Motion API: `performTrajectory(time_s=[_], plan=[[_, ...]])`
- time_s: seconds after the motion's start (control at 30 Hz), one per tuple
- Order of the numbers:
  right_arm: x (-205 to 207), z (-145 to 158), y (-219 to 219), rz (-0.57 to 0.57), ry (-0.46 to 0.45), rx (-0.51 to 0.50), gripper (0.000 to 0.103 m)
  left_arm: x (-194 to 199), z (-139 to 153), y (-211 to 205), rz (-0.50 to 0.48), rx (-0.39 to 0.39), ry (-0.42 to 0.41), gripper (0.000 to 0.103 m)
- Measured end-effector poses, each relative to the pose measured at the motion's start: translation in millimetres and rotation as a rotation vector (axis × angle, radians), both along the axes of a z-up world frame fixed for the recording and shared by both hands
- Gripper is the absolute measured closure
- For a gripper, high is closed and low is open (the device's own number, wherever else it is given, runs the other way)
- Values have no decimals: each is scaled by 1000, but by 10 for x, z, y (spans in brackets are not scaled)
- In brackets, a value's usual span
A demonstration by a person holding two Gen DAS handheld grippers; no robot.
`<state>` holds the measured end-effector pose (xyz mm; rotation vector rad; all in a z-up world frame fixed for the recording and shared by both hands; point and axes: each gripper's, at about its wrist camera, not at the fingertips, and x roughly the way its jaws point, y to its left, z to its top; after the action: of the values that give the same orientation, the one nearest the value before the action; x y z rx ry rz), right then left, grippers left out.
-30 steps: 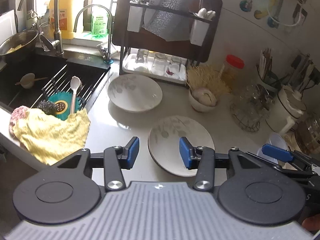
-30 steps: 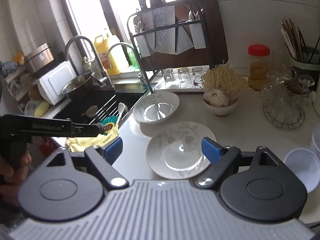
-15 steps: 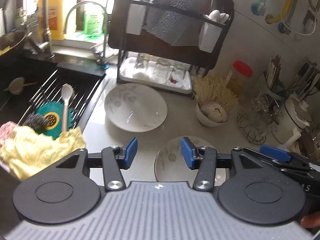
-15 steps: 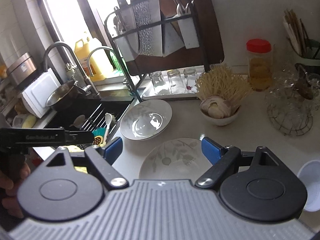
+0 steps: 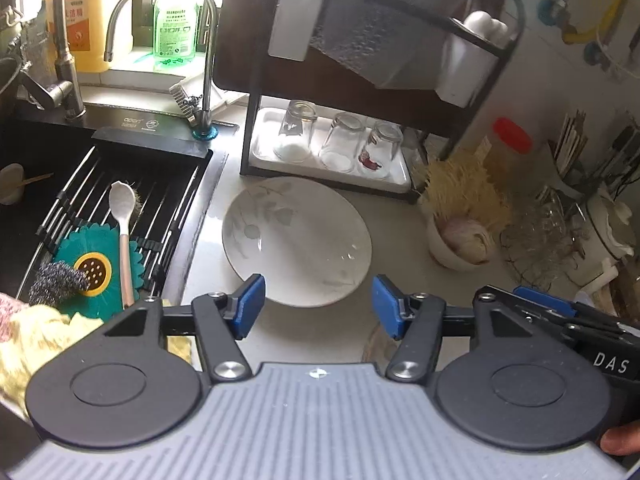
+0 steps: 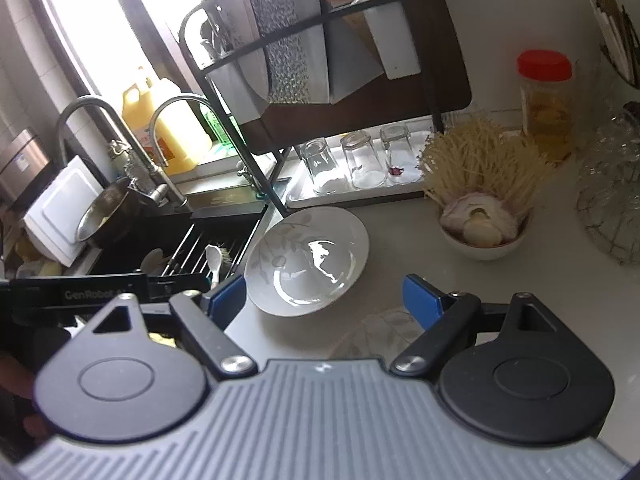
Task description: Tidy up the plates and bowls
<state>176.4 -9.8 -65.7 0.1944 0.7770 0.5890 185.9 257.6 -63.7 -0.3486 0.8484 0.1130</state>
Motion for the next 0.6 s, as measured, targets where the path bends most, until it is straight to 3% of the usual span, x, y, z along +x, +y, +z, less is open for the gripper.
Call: performTrajectory(time_s=[0.17, 0.23, 0.33, 0.43, 0.6], plan=[[179, -60, 207, -39, 22, -9, 17, 207, -61, 314, -16, 4, -4, 34], [259, -119, 272, -52, 45, -5, 17, 304, -136, 461, -6, -15, -12, 27], [405, -253, 357, -73, 92, -31, 17, 480, -270, 694, 2, -70, 19, 27], [573, -398, 386, -98, 161, -26, 17, 653, -414, 840, -3, -76, 49, 27], [784, -520, 475, -165, 234, -99, 18, 900, -680, 982, -28, -110, 111, 28]])
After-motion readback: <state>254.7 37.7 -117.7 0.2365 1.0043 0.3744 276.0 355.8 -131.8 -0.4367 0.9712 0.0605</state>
